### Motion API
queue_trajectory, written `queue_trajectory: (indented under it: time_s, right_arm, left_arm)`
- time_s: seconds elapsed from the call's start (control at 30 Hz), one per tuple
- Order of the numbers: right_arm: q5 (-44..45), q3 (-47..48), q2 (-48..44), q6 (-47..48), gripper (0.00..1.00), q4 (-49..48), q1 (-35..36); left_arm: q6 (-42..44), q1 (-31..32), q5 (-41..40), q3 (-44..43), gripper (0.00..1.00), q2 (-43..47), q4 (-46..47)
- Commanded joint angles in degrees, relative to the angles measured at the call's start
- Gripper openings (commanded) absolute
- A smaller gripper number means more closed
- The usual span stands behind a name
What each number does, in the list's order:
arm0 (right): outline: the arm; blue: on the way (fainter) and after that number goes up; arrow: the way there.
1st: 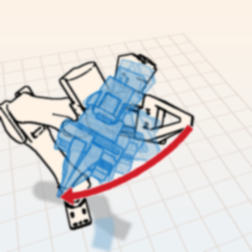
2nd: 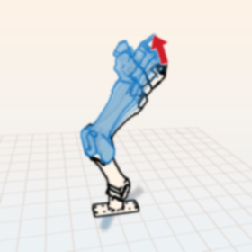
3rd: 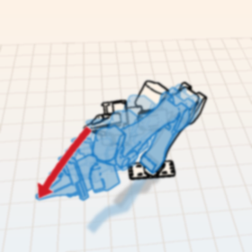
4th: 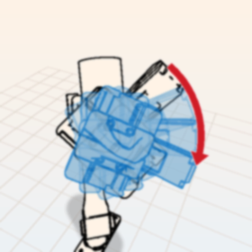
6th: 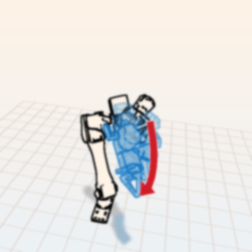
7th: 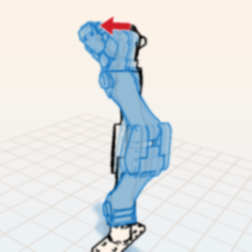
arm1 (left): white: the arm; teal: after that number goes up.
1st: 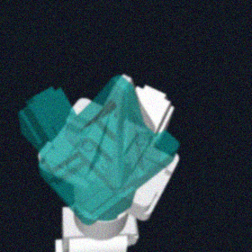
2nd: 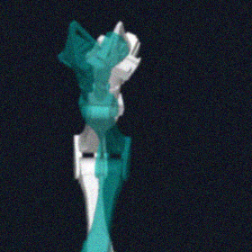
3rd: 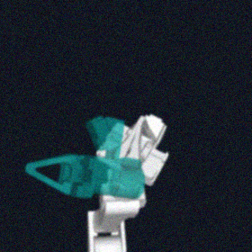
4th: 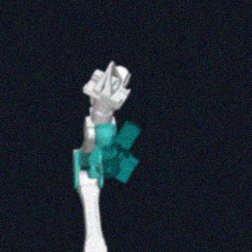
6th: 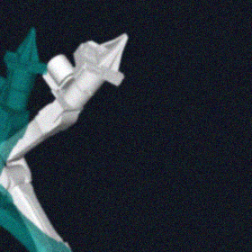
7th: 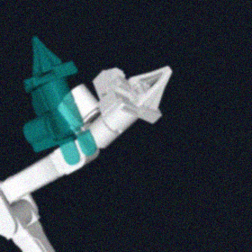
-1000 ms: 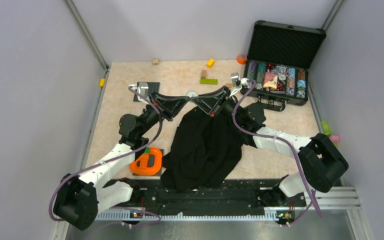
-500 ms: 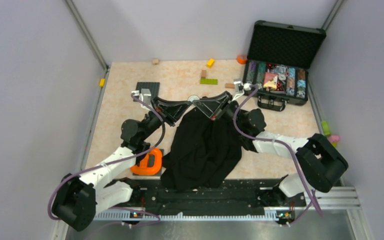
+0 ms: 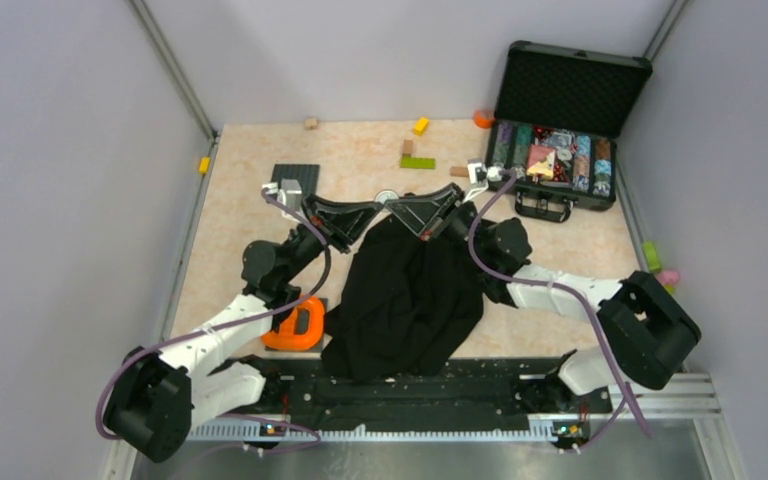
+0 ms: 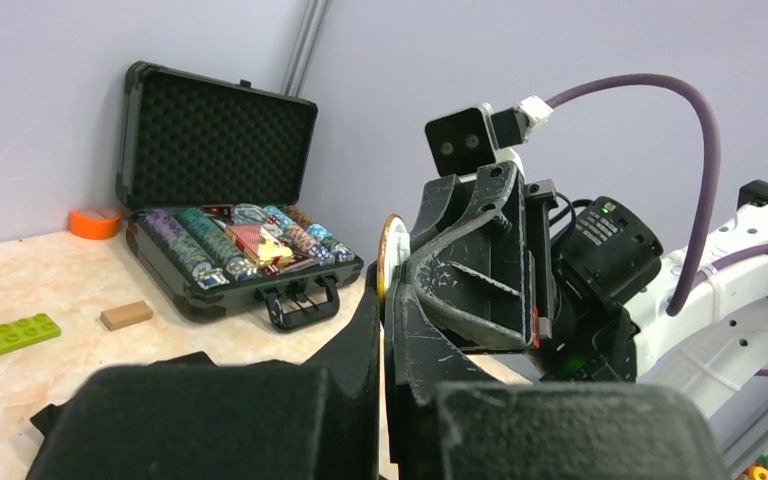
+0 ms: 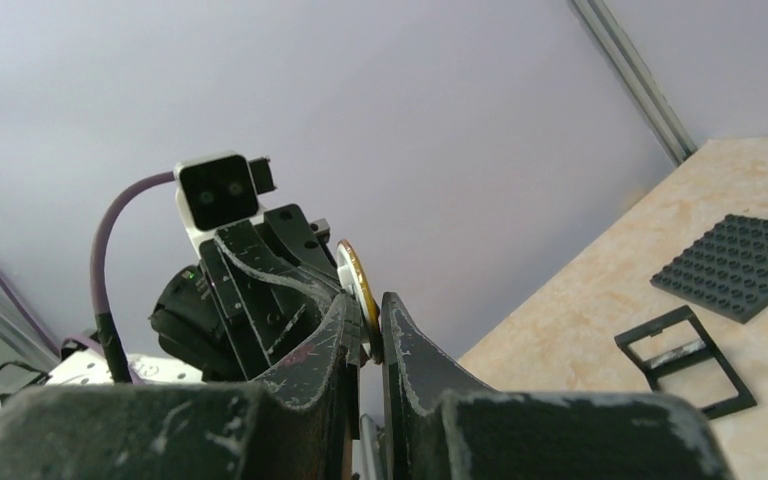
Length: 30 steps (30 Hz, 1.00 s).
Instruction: Remove the brooch from the garment
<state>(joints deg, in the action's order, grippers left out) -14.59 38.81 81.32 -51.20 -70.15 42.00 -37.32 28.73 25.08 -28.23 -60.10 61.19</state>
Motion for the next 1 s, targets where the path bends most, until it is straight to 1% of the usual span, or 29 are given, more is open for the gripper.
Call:
queue_trajectory:
  time_s: [0.0, 0.13, 0.27, 0.47, 0.57, 0.73, 0.9, 0.97]
  right_arm:
    - [14.37, -1.03, -1.45, 1.58, 0.00, -3.97, -1.14]
    - [15.45, -3.14, -0.12, 1.40, 0.00, -11.23, -1.04]
    - [13.02, -3.44, 0.94, 3.09, 0.07, -16.02, -1.04]
    - [11.88, -4.70, 1.90, 4.04, 0.11, -20.13, -1.04]
    - [11.13, -5.28, 1.91, 4.75, 0.17, -21.12, -1.04]
    - [10.46, -7.22, 1.21, 6.71, 0.36, -23.93, -1.13]
    - [8.81, -7.03, -0.57, 6.89, 0.37, -20.39, -2.47]
    - [4.34, -5.46, -0.72, 6.77, 0.44, -17.29, -3.48]
  left_arm:
    - [-2.03, 0.89, 1.58, 0.55, 0.00, 1.78, 6.91]
    - [-4.98, 0.62, -0.10, 1.25, 0.00, 0.49, 11.11]
    - [-6.57, 0.19, -0.65, 0.73, 0.00, 0.60, 9.00]
    - [-8.32, -0.70, -2.36, -0.53, 0.00, 1.22, 6.04]
    - [-8.92, -1.06, -2.40, -1.22, 0.00, 0.92, 5.55]
    - [-9.82, -1.92, -1.87, -1.91, 0.00, -0.05, 5.08]
    - [-9.75, -3.22, -0.74, -2.51, 0.00, -0.45, 3.75]
    - [-9.73, -3.40, -0.42, -2.72, 0.00, -0.47, 3.15]
